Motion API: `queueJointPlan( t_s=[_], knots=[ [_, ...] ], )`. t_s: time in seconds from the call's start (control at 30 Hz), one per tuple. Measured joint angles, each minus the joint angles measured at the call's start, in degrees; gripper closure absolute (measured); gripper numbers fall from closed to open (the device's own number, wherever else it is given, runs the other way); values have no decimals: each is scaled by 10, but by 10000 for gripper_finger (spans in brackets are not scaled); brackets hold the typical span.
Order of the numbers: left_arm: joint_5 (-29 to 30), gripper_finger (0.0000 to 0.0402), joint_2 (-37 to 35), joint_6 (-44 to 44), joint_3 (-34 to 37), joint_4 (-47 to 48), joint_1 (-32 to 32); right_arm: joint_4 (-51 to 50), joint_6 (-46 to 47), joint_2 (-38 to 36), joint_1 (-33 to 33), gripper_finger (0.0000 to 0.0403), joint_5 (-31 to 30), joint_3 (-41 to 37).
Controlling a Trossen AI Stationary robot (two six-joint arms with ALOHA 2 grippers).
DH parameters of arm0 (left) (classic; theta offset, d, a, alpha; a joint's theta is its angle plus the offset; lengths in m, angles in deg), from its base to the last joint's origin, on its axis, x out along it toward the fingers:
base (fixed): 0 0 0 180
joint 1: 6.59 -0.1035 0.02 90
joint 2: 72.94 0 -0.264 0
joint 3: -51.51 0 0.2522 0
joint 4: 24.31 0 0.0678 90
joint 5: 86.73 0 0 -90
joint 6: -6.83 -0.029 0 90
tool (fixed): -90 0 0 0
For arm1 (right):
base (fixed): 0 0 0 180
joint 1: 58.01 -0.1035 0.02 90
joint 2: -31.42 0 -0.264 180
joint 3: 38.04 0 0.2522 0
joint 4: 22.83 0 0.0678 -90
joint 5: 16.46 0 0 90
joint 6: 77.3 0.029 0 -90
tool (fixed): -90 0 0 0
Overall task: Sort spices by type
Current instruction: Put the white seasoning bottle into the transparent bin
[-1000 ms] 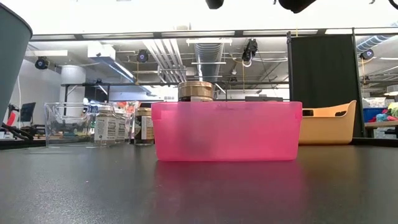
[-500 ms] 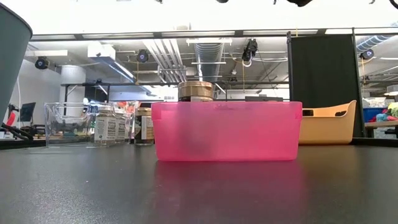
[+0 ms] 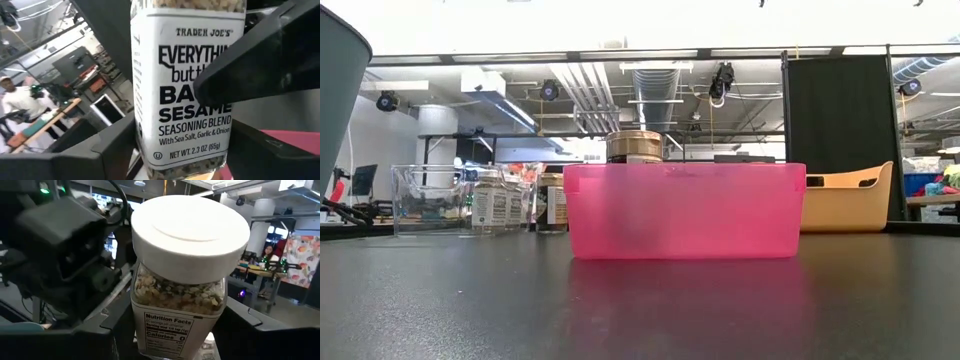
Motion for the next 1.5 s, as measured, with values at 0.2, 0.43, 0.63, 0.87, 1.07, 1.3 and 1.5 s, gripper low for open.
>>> queueJointPlan(
  t_s=[0.2, 0.43, 0.63, 0.87, 1.07, 1.3, 1.5],
  knots=[
    [15, 101, 0, -19, -2, -2, 0, 2, -20, -4, -2, 204, -1, 3],
    [50, 80, -15, -49, -2, 14, 17, -84, -55, -55, -21, 204, -78, 3],
    [-97, 79, -52, -17, -2, 100, 18, -369, 52, -114, -28, 204, -73, 21],
    [-242, 79, -94, 62, -3, 99, 6, -652, 200, -98, -29, 204, -76, 79],
    [-229, 79, -79, 62, -3, 74, -10, -670, 183, -55, -30, 204, -77, 118],
    [-262, 79, -53, 48, -5, 39, -21, -681, 170, -33, -30, 204, -78, 149],
    [-270, 79, -47, 41, -23, 30, -35, -683, 170, -30, -30, 204, -76, 151]
  ],
)
